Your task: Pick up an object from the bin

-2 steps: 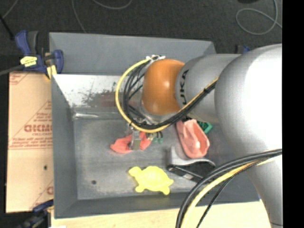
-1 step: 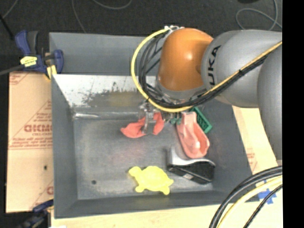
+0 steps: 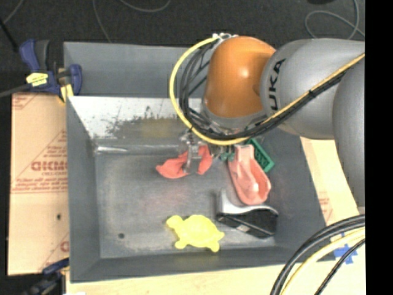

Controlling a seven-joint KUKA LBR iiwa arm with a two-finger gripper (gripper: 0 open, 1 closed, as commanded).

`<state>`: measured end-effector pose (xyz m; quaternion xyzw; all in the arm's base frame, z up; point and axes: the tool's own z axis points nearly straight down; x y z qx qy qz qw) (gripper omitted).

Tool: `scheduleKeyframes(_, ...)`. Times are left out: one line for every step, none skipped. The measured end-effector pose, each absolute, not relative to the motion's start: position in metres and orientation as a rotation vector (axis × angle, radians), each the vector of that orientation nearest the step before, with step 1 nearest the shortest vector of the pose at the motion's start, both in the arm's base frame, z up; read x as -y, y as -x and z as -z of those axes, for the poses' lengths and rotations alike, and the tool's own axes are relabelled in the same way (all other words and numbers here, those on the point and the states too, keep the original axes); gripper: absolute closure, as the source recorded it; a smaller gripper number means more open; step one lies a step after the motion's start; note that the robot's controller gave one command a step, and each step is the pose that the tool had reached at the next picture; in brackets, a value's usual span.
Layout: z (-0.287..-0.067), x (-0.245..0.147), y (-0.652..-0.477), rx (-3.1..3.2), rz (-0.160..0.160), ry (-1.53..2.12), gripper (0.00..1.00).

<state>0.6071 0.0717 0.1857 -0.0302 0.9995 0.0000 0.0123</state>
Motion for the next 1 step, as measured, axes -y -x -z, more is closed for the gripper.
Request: scheduleKeyframes(-0.2102, -0.0715, -0.5323, -3.068, 0.006, 0.540, 1.00)
